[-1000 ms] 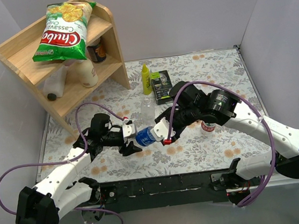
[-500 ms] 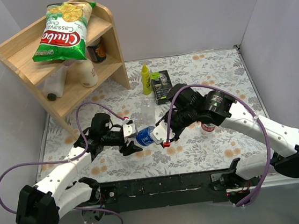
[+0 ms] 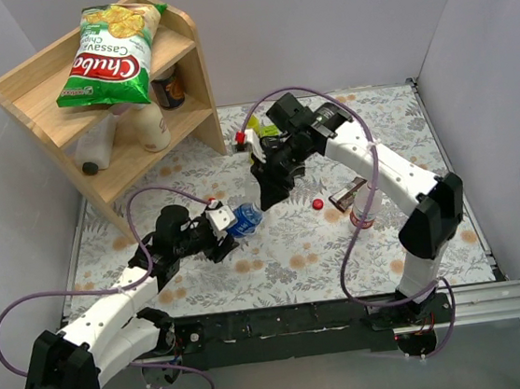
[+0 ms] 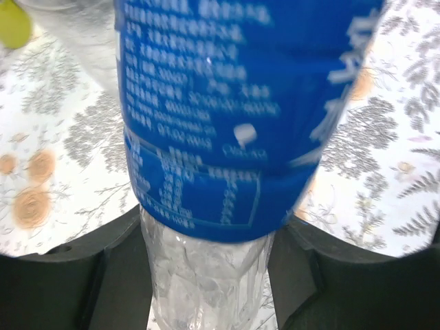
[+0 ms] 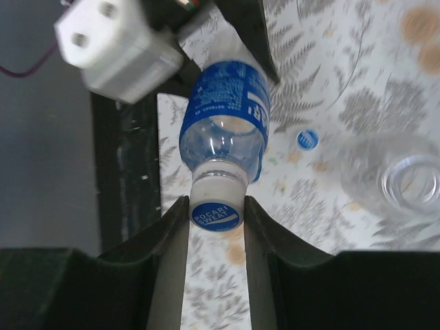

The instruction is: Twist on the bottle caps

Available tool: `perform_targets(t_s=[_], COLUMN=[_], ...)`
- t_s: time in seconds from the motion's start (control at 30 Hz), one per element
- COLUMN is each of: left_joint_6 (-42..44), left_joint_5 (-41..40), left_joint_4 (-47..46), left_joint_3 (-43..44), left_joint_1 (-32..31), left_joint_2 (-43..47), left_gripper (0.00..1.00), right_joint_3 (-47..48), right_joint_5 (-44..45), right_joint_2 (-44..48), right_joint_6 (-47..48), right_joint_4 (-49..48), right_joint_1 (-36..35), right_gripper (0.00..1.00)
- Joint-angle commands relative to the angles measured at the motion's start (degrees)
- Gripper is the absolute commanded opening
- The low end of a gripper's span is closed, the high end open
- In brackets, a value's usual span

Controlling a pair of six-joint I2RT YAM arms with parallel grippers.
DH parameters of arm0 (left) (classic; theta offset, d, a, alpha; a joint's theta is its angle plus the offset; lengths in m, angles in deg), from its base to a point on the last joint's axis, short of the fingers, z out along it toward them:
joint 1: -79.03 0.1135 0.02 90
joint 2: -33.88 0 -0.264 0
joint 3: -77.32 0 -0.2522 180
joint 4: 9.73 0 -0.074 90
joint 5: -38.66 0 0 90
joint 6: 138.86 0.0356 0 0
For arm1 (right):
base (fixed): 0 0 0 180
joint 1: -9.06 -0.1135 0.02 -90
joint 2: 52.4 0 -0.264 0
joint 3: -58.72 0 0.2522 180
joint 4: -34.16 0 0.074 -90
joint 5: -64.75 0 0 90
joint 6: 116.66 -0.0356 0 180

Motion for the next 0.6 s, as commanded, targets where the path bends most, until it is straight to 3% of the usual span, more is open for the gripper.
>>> perform_targets(t_s=[0.0,0.03,0.1,0.2,0.23,0.37,0.47,0.57], left_joint_6=[-2.1,-1.8,-0.6,3.6,4.6,10.2,15.1,17.7], left_joint_5=[-6.3,-5.2,-2.1,6.5,9.9,15.5,17.0,17.0], left_joint_4=[-10.8,-9.8,-4.3,6.1,11.0,21.9,27.4,28.7], left_joint_3=[3.8,3.7,4.4,5.8,6.1,9.4,12.6,14.3], left_joint_1=[0.0,0.1,0.1,0.1,0.1,0.1,0.1,0.1], left_joint_2=[1.5,1.8,2.3,2.4,2.3,-0.9,-3.8,-4.3], left_gripper=[0.00,0.00,0.00,0.00,0.00,0.00,0.00,0.00], right_joint_3=[9.1,12.0,18.2,17.4,15.2,-2.1,-14.4,-22.5], right_joint_5=[-16.0,-15.7,-12.2,-7.2,-6.4,0.4,7.3,12.9], right_joint_2=[-4.3,-4.7,-4.7,-0.3,1.8,16.6,25.0,30.1], right_joint_6=[-13.8,-12.7,-8.7,2.8,10.5,20.4,26.8,31.5], right_joint_4=[7.7,8.5,10.9,13.7,13.6,5.8,-2.0,-10.2], right_joint_1=[1.4,1.2,1.2,1.2,1.2,-0.5,-4.4,-8.2], right_gripper=[0.24,0.31,0.60,0.80,0.83,0.93,0.93,0.86])
